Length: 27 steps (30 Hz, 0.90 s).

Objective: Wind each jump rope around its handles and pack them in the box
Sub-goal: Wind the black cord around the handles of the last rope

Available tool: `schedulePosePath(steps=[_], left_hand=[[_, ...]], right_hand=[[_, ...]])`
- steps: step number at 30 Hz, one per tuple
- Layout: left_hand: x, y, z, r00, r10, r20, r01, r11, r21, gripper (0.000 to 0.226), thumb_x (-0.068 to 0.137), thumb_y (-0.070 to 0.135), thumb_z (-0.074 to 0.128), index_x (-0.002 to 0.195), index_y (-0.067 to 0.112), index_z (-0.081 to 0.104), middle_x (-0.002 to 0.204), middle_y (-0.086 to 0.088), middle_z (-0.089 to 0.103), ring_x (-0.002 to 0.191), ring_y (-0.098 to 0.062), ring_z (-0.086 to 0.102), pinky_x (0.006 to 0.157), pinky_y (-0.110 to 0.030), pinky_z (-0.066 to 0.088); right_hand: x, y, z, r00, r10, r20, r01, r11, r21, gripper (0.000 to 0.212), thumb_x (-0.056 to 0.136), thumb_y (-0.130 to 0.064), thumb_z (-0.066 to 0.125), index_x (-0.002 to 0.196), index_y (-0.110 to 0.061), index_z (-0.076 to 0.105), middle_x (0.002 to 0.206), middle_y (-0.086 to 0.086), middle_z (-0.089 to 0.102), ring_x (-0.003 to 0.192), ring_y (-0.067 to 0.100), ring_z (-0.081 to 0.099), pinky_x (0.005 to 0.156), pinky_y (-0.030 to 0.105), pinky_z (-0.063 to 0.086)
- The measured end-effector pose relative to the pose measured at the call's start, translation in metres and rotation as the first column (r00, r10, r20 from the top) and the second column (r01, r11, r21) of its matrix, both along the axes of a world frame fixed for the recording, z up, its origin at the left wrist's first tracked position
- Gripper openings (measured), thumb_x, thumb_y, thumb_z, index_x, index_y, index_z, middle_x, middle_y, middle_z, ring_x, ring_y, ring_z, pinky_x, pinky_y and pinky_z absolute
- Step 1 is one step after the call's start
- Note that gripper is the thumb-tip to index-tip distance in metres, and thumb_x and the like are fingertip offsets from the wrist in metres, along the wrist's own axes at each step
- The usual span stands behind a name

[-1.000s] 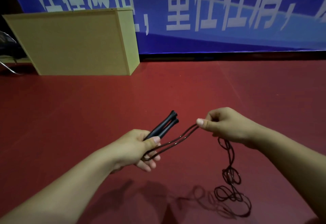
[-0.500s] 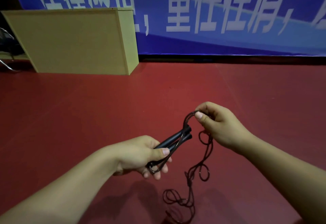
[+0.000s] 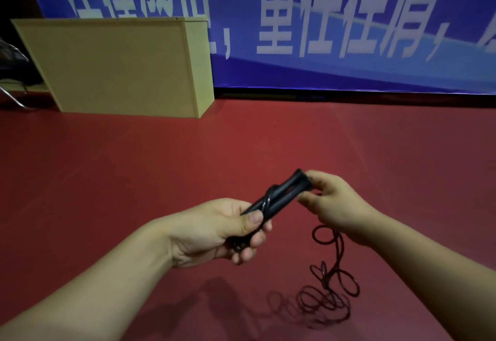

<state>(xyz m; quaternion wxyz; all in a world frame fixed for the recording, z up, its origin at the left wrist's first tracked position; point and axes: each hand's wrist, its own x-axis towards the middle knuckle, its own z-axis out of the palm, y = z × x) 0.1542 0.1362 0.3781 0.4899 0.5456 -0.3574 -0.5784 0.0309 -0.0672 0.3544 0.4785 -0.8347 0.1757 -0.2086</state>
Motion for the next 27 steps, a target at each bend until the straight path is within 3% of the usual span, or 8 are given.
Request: schedulePosePath(steps=[4, 8, 11, 15, 19, 21, 23, 27], left_hand=[[0.002, -0.006, -0.003, 0.959, 0.271, 0.086, -0.270, 0.963, -0.026, 0.019, 0.095, 0.030, 0.053, 0.094, 0.011, 0.058, 0.068, 0.001, 0.058, 0.054, -0.010, 0.055, 0.048, -0.019, 0.043], [0.009, -0.009, -0.010, 0.852, 0.469, 0.231, -0.467, 0.882, -0.069, 0.019, 0.102, 0.024, 0.048, 0.092, 0.012, 0.059, 0.067, 0.003, 0.060, 0.053, -0.009, 0.057, 0.049, -0.021, 0.046], [0.011, -0.010, -0.012, 0.772, 0.511, 0.378, -0.514, 0.852, -0.104, 0.019, 0.103, 0.021, 0.045, 0.093, 0.011, 0.059, 0.071, 0.002, 0.062, 0.052, -0.007, 0.059, 0.048, -0.021, 0.046], [0.013, -0.011, -0.014, 0.697, 0.560, 0.448, -0.575, 0.810, -0.119, 0.019, 0.104, 0.020, 0.044, 0.093, 0.012, 0.057, 0.076, 0.002, 0.070, 0.050, -0.007, 0.059, 0.047, -0.021, 0.045], [0.014, -0.010, -0.016, 0.660, 0.565, 0.495, -0.596, 0.795, -0.113, 0.018, 0.104, 0.021, 0.044, 0.093, 0.014, 0.057, 0.078, 0.003, 0.073, 0.051, -0.008, 0.059, 0.047, -0.020, 0.044], [0.016, -0.009, -0.016, 0.635, 0.578, 0.513, -0.611, 0.782, -0.126, 0.017, 0.103, 0.020, 0.045, 0.093, 0.015, 0.057, 0.074, 0.003, 0.072, 0.051, -0.009, 0.060, 0.048, -0.020, 0.044], [0.020, -0.008, -0.017, 0.603, 0.566, 0.562, -0.602, 0.785, -0.145, 0.016, 0.103, 0.019, 0.046, 0.092, 0.016, 0.058, 0.069, 0.003, 0.071, 0.053, -0.010, 0.062, 0.053, -0.023, 0.044], [0.021, -0.004, -0.020, 0.686, 0.449, 0.572, -0.522, 0.852, -0.044, 0.008, 0.101, 0.013, 0.049, 0.100, 0.012, 0.057, 0.074, -0.006, 0.071, 0.060, -0.015, 0.065, 0.056, -0.021, 0.049]], right_hand=[[-0.005, 0.008, -0.002, 0.945, 0.175, -0.275, -0.155, 0.983, 0.095, 0.018, 0.098, -0.024, 0.057, 0.090, -0.014, 0.071, 0.065, -0.005, 0.058, 0.054, 0.009, 0.046, 0.049, 0.021, 0.038], [-0.005, 0.017, 0.002, 0.909, 0.283, -0.306, -0.212, 0.946, 0.247, 0.023, 0.097, -0.027, 0.058, 0.103, -0.008, 0.068, 0.065, 0.002, 0.047, 0.062, 0.017, 0.043, 0.057, 0.027, 0.039], [-0.005, 0.018, 0.006, 0.906, 0.266, -0.330, -0.183, 0.947, 0.263, 0.021, 0.095, -0.024, 0.062, 0.104, -0.005, 0.065, 0.067, 0.001, 0.045, 0.062, 0.015, 0.044, 0.056, 0.025, 0.039], [-0.006, 0.015, 0.007, 0.911, 0.190, -0.366, -0.105, 0.965, 0.240, 0.009, 0.093, -0.014, 0.063, 0.092, -0.006, 0.060, 0.058, -0.005, 0.054, 0.052, 0.010, 0.050, 0.051, 0.023, 0.043], [-0.009, 0.013, 0.011, 0.898, 0.202, -0.391, -0.091, 0.954, 0.285, 0.007, 0.093, -0.014, 0.064, 0.088, -0.011, 0.059, 0.067, 0.000, 0.056, 0.062, 0.015, 0.062, 0.064, 0.032, 0.046], [-0.009, 0.015, 0.016, 0.895, 0.245, -0.372, -0.096, 0.922, 0.375, 0.003, 0.094, -0.012, 0.061, 0.091, -0.013, 0.058, 0.070, 0.003, 0.057, 0.071, 0.018, 0.068, 0.057, 0.026, 0.039], [-0.010, 0.017, 0.021, 0.912, 0.266, -0.311, -0.073, 0.853, 0.517, 0.008, 0.094, -0.005, 0.055, 0.096, -0.012, 0.058, 0.068, 0.009, 0.055, 0.064, 0.020, 0.066, 0.044, 0.019, 0.036], [-0.014, 0.016, 0.027, 0.942, 0.288, -0.172, -0.106, 0.744, 0.660, 0.021, 0.092, 0.005, 0.050, 0.106, -0.004, 0.062, 0.067, 0.011, 0.048, 0.052, 0.022, 0.050, 0.055, 0.030, 0.053]])
